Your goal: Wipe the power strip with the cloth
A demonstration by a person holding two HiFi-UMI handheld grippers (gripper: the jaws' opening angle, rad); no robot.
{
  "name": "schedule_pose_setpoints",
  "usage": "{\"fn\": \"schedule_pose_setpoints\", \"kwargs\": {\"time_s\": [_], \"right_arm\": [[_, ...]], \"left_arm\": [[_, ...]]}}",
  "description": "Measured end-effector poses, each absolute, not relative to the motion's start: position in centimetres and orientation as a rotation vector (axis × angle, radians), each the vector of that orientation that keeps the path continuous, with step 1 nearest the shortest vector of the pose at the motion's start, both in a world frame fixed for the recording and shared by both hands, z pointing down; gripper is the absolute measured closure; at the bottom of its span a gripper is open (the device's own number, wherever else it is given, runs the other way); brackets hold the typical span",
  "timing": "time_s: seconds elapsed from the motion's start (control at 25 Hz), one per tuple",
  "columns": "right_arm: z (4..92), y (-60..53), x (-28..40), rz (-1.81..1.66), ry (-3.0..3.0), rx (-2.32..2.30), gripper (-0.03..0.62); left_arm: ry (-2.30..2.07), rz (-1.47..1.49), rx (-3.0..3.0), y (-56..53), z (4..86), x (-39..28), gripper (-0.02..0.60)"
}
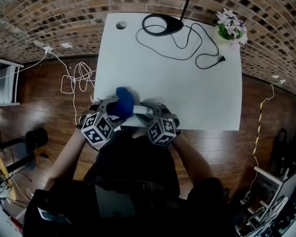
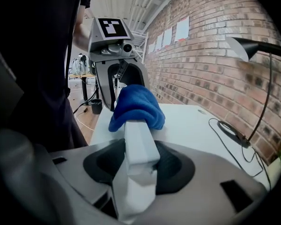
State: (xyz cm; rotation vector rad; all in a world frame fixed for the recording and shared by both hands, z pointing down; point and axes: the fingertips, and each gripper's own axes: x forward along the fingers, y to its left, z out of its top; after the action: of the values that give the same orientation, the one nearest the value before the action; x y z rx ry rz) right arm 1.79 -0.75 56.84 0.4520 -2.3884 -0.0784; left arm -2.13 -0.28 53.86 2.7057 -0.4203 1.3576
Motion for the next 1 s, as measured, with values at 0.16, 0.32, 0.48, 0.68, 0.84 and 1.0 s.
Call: {"fn": "schedule_pose_setpoints", "kwargs": {"time_s": [0.16, 0.32, 0.48, 0.68, 0.84, 1.0], "right_arm": [[56.9, -0.7, 1.7, -0.075, -2.387, 0.432, 0.395], [57.2, -0.6, 1.7, -0.11, -2.368, 0.387, 0.402], [58.4, -0.1, 1.7, -0.151, -2.324, 0.343, 0.411], [58.8, -0.5, 1.9, -0.179, -2.298, 0.374, 0.418], [58.5, -0.4, 1.9, -0.2, -2.297, 0.374, 0.419], [58.1, -0.4, 1.9, -0.158, -2.304, 0.376, 0.419]], "left_arm": [[-0.533, 1.218, 2.614, -1.7, 52.6, -2.3, 0.265], [-0.548, 1.151, 2.523, -3.0, 51.8, -1.7, 0.288], [-0.468, 1.151, 2.409, -2.5, 53.5, -1.1, 0.308], [-0.565, 1.209, 2.477, -2.5, 53.0, -0.6, 0.483], [-0.644, 1.262, 2.42, -2.2, 53.3, -1.0, 0.511], [-0.769, 1.268, 2.391, -2.9, 53.3, -3.1, 0.515]]}}
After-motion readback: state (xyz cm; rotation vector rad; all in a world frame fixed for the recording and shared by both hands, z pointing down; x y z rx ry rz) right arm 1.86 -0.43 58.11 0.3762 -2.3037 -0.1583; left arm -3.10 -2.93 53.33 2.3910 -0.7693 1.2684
